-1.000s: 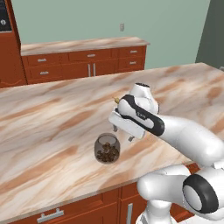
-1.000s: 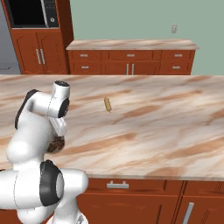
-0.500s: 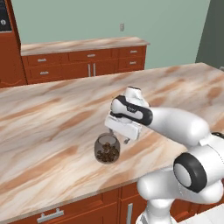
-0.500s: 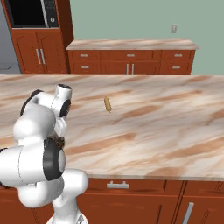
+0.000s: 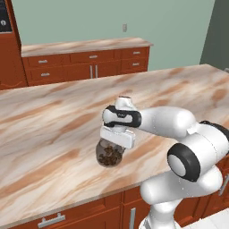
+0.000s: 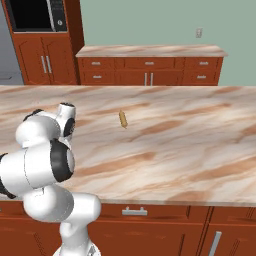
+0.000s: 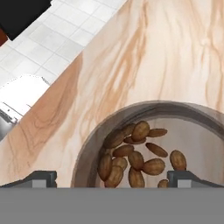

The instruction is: Pick the jar and jar from the dining table and place them in the open cabinet. Close the cabinet after placing the objects.

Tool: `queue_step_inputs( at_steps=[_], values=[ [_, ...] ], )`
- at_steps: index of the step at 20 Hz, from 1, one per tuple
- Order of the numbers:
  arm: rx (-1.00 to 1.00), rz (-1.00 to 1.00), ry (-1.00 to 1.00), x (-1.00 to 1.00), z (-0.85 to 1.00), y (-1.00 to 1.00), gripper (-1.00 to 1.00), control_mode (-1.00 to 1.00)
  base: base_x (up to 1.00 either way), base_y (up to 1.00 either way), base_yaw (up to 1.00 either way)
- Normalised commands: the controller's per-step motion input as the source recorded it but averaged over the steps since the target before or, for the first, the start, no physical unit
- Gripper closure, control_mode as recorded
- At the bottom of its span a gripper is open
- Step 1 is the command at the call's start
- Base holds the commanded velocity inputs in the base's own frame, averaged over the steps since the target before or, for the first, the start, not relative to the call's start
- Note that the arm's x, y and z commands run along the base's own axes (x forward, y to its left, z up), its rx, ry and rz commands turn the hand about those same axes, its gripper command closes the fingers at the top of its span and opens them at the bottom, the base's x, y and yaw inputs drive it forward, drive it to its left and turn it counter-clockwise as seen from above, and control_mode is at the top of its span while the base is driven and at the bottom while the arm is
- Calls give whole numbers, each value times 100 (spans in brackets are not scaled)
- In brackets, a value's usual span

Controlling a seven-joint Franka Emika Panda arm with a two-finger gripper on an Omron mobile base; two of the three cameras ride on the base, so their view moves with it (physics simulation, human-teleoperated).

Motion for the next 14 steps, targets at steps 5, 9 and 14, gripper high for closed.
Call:
queue_step_inputs(
  at_steps=[5, 9, 14],
  values=[
    [-11, 0, 5, 0, -59, 34, -100, -100, 0, 0, 0],
    [-6, 0, 3, 0, -51, 32, 100, -100, 0, 0, 0],
    [-2, 2, 5, -1, -22, 22, 100, -100, 0, 0, 0]
  ],
)
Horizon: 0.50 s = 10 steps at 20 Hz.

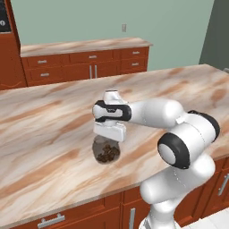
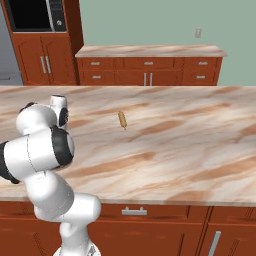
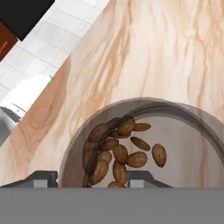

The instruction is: Pick the jar and jar from the dining table and place them in the open cabinet. Close the cabinet after placing the objects.

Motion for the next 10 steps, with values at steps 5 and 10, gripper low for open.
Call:
queue_step_inputs(
  at_steps=[5, 10],
  values=[
    [-9, 10, 0, -1, -10, 47, 100, -100, 0, 0, 0],
    [-1, 8, 0, 0, -13, 26, 100, -100, 0, 0, 0]
  ],
)
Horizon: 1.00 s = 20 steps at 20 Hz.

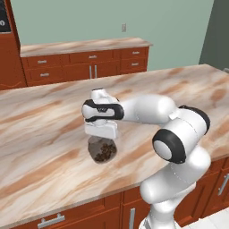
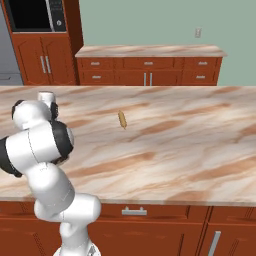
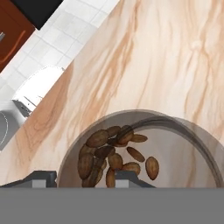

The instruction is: Pick the jar and jar from the dining table and place them in the open cabinet. Close the cabinet after placing the objects.

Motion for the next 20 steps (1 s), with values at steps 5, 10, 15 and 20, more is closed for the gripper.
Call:
queue_step_inputs(
  at_steps=[5, 10, 15, 20],
  values=[
    [0, 6, 0, 0, -6, 18, 100, -100, 0, 0, 0],
    [-1, 2, -6, -14, 3, 8, 100, -100, 0, 0, 0],
    [0, 0, -30, -62, 32, -12, 100, -100, 0, 0, 0],
    [4, 0, -15, -32, 56, -33, 100, -100, 0, 0, 0]
  ],
)
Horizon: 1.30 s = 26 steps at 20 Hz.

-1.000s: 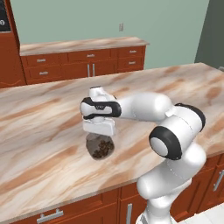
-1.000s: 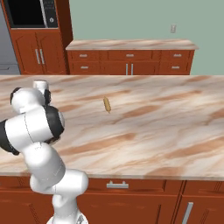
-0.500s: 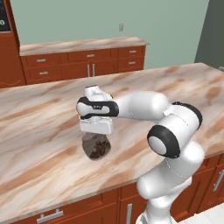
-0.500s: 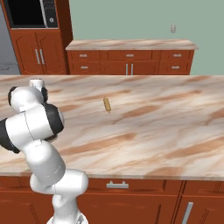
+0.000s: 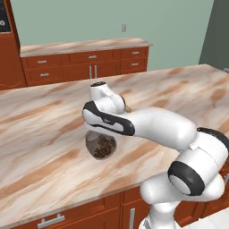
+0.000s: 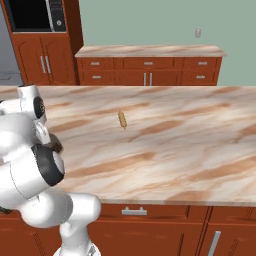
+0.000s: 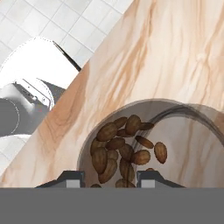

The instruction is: Pick the jar and jar from the dining table and place them in the open cabinet. Close the cabinet after placing the objects.

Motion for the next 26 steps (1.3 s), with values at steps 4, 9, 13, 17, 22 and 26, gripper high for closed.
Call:
queue_step_inputs(
  at_steps=[4, 9, 13, 17, 22, 26],
  values=[
    [11, 0, -12, -21, 67, -38, 100, -100, 0, 0, 0],
    [15, 0, -10, -33, 62, -41, 100, -100, 0, 0, 0],
    [13, 0, -7, -37, 74, -41, 100, -100, 0, 0, 0],
    [10, 0, -8, -38, 69, -40, 100, -100, 0, 0, 0],
    [10, 0, -8, -48, 73, -32, 100, -100, 0, 0, 0],
    [9, 0, -8, -55, 54, -28, 100, -100, 0, 0, 0]
  ],
)
